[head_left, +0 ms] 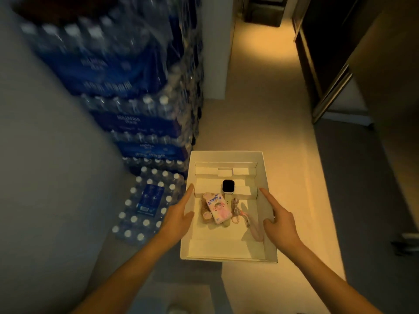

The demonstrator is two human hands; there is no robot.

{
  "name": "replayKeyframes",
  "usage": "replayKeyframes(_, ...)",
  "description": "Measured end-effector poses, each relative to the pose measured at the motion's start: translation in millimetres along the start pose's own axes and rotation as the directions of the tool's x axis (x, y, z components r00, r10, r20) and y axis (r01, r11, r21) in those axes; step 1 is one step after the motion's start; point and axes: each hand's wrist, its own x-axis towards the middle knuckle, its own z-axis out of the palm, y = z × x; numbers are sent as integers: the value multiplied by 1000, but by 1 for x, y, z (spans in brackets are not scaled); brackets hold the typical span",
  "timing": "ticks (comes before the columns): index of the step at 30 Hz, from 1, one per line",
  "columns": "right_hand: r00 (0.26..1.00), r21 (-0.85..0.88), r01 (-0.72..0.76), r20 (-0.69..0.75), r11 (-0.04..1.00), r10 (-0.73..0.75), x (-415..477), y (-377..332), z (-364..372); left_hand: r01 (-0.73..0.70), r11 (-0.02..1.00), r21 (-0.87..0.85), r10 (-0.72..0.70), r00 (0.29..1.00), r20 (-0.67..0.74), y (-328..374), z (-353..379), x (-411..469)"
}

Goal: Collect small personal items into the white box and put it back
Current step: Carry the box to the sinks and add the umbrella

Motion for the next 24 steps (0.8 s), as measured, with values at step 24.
replayKeyframes(24,949,141,-99,-284,985,136,-264,-121,-270,-212,950,-228,220,975,9,314,-48,-199)
